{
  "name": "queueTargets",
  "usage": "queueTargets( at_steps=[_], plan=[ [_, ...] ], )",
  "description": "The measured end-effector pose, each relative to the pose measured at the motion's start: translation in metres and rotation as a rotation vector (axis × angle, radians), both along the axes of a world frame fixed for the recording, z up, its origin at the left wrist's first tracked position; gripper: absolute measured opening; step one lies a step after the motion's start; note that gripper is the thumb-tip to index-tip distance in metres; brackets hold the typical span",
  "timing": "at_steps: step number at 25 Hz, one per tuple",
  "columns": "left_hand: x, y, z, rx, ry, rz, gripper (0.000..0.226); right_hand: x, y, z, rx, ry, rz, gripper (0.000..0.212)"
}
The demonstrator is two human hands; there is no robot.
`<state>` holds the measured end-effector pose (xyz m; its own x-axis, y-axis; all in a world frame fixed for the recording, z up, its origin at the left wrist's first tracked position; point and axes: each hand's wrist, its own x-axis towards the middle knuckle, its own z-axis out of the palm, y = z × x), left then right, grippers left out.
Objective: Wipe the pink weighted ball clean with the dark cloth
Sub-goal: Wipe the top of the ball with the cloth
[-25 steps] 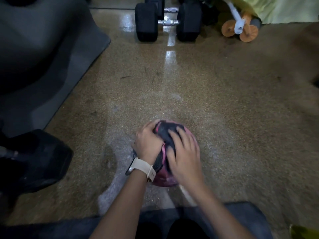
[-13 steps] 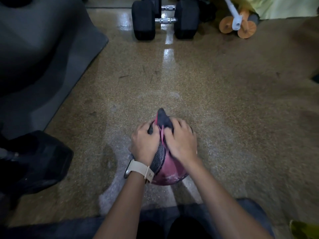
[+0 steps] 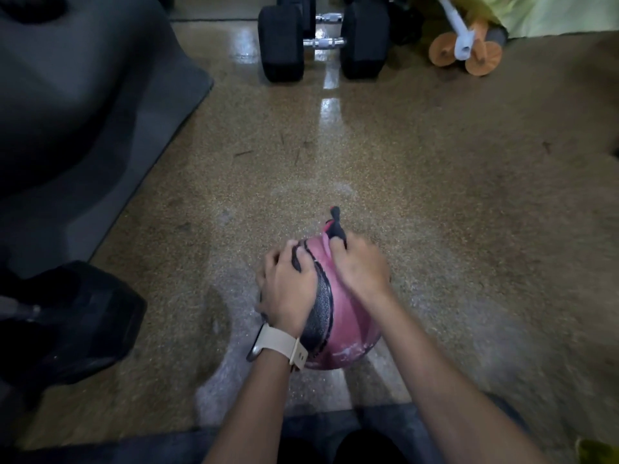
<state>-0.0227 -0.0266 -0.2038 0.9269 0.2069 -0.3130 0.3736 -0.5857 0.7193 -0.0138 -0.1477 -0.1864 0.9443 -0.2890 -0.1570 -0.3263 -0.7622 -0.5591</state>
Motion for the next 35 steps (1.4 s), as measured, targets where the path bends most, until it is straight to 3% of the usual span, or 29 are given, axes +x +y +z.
queueTargets(
  at_steps=[2, 5, 10, 14, 17, 21, 26, 29, 31, 33, 35],
  plan=[
    [0.004, 0.003, -0.002, 0.0, -0.018, -0.006, 0.056, -0.044, 0.024, -0.006, -0.161, -0.138, 0.065, 0.047],
    [0.012, 0.013, -0.01, -0.066, -0.085, -0.052, 0.062, -0.113, 0.042, -0.018, -0.149, -0.297, 0.191, 0.048],
    [-0.025, 0.004, 0.001, -0.024, -0.081, 0.054, 0.053, -0.021, -0.005, -0.013, 0.152, -0.165, -0.136, 0.047],
    [-0.013, 0.007, 0.0, 0.078, -0.189, -0.264, 0.069, -0.046, 0.015, -0.001, -0.024, -0.208, -0.03, 0.052],
    [0.013, 0.008, 0.002, 0.034, -0.141, -0.365, 0.071, -0.085, 0.02, -0.01, -0.149, -0.277, 0.12, 0.05],
    [0.0, -0.001, 0.003, 0.104, -0.04, -0.245, 0.071, -0.011, -0.019, -0.008, 0.178, -0.013, -0.087, 0.049],
    [0.003, -0.002, 0.003, 0.006, -0.046, -0.145, 0.069, -0.101, 0.026, -0.006, -0.111, -0.188, 0.08, 0.056],
    [0.002, -0.002, 0.003, 0.029, -0.056, -0.182, 0.057, -0.054, 0.004, -0.012, -0.032, -0.131, 0.07, 0.054],
    [-0.001, -0.005, 0.003, 0.047, -0.032, -0.157, 0.073, -0.006, -0.014, -0.008, 0.089, 0.0, -0.033, 0.052],
    [0.0, -0.005, 0.002, 0.043, 0.007, -0.116, 0.081, -0.017, -0.003, -0.008, 0.028, -0.054, -0.084, 0.056],
    [0.006, -0.002, 0.0, 0.02, 0.018, -0.122, 0.082, -0.08, 0.027, -0.009, -0.075, -0.216, 0.004, 0.051]
  ],
)
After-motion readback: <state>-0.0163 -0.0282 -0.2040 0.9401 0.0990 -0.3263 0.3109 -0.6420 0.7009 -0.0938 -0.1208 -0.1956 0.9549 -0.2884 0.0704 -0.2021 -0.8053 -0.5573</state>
